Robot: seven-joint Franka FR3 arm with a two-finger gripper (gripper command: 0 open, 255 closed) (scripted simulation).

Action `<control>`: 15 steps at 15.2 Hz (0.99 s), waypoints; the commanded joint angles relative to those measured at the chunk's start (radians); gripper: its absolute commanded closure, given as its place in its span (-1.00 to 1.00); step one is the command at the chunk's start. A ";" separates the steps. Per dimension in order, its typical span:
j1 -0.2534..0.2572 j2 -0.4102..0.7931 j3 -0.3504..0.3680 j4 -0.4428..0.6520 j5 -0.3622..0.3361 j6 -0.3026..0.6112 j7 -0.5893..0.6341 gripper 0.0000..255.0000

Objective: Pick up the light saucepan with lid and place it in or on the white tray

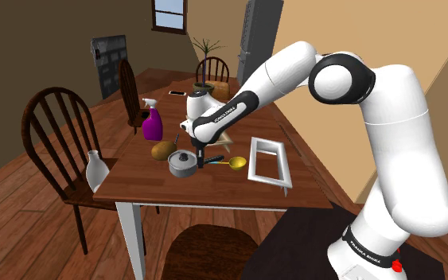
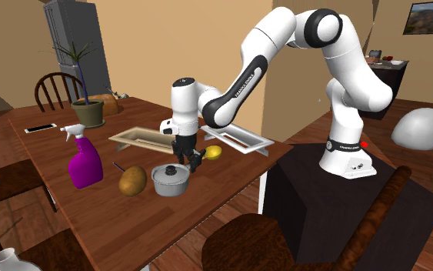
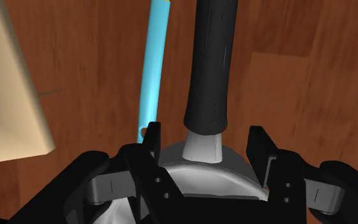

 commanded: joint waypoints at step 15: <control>-0.001 -0.054 0.004 0.002 0.006 -0.055 -0.011 1.00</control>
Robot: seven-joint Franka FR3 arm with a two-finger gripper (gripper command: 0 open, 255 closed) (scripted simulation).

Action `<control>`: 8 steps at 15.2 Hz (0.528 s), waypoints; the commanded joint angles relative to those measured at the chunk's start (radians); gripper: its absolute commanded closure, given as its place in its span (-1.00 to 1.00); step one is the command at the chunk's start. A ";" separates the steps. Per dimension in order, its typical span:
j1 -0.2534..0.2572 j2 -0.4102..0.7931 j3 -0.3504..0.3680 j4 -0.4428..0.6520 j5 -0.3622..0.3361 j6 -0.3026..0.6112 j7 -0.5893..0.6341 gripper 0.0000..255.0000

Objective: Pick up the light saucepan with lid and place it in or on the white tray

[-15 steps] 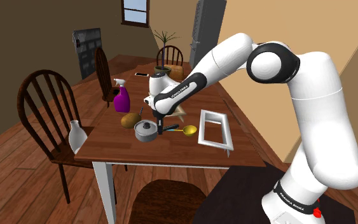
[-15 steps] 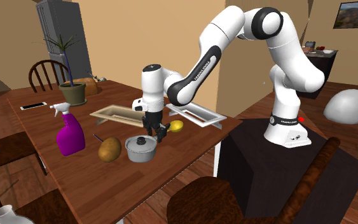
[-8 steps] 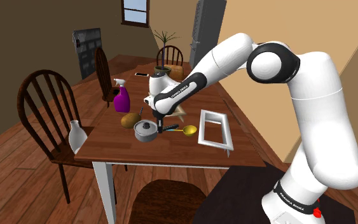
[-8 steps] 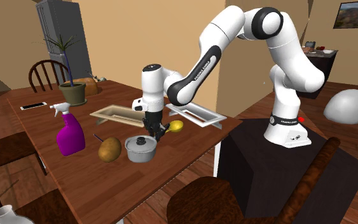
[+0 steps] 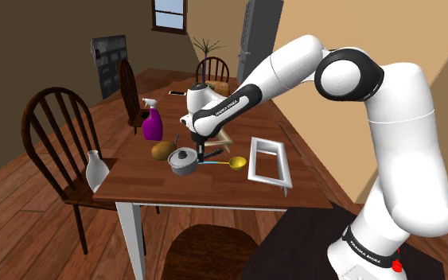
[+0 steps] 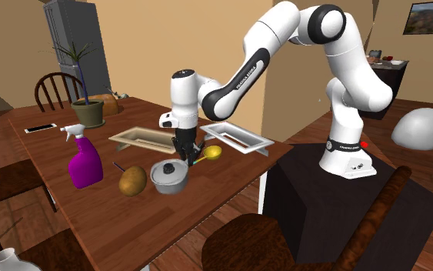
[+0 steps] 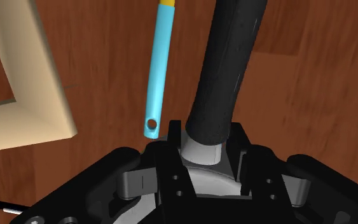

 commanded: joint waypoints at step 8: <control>-0.002 -0.074 0.004 0.017 0.010 -0.090 -0.018 1.00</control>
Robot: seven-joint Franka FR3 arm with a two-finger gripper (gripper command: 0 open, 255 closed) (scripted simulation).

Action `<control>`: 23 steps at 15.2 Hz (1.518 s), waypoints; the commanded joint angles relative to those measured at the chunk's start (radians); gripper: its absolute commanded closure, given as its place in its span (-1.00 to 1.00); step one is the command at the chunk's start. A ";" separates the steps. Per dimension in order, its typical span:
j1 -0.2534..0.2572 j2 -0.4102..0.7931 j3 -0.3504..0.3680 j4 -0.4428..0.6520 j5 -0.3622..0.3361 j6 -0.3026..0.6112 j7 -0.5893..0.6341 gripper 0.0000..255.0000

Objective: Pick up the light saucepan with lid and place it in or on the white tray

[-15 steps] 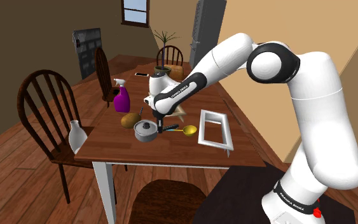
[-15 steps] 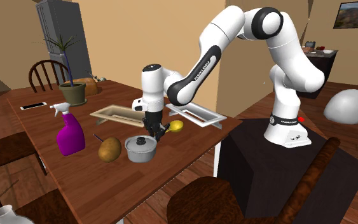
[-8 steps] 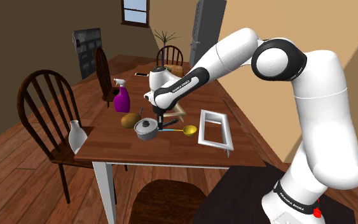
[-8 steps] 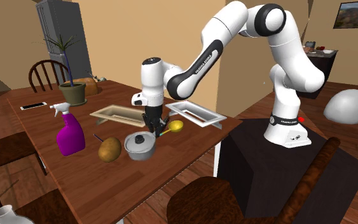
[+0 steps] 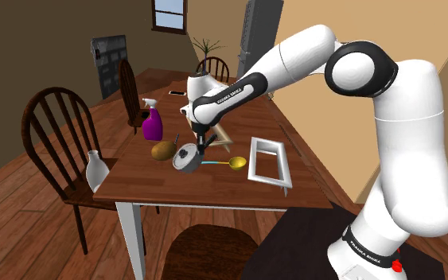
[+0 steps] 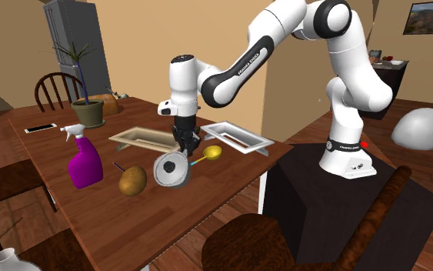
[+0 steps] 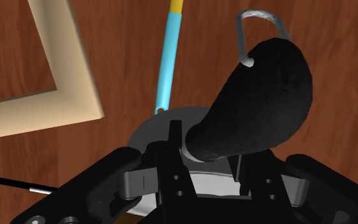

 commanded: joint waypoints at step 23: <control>-0.038 -0.243 -0.013 -0.080 0.017 -0.151 -0.086 1.00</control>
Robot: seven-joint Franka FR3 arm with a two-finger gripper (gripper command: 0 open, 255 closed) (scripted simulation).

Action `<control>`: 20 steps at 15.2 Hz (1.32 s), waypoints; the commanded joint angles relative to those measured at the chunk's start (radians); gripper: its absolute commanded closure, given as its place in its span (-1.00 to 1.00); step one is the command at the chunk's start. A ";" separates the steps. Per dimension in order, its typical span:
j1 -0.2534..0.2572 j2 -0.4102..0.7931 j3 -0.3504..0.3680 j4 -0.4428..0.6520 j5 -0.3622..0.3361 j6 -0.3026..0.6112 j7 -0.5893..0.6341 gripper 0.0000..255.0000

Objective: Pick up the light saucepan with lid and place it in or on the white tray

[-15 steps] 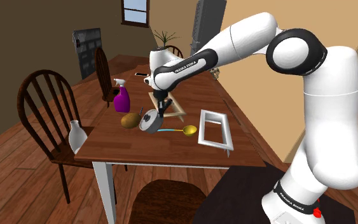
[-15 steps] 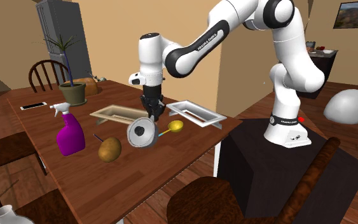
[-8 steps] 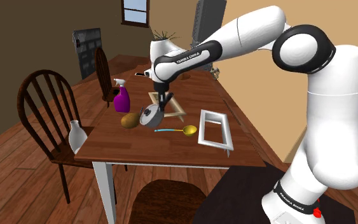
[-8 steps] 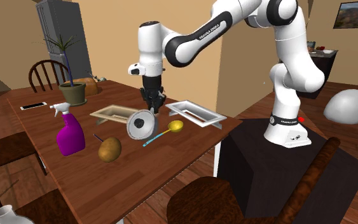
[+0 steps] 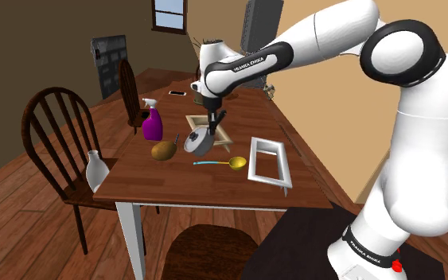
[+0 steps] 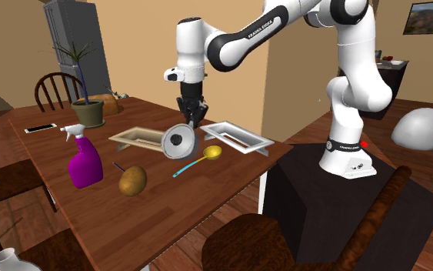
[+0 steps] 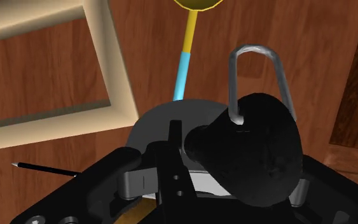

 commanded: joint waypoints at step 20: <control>-0.212 -0.507 -0.201 -0.602 -0.072 0.156 -0.348 1.00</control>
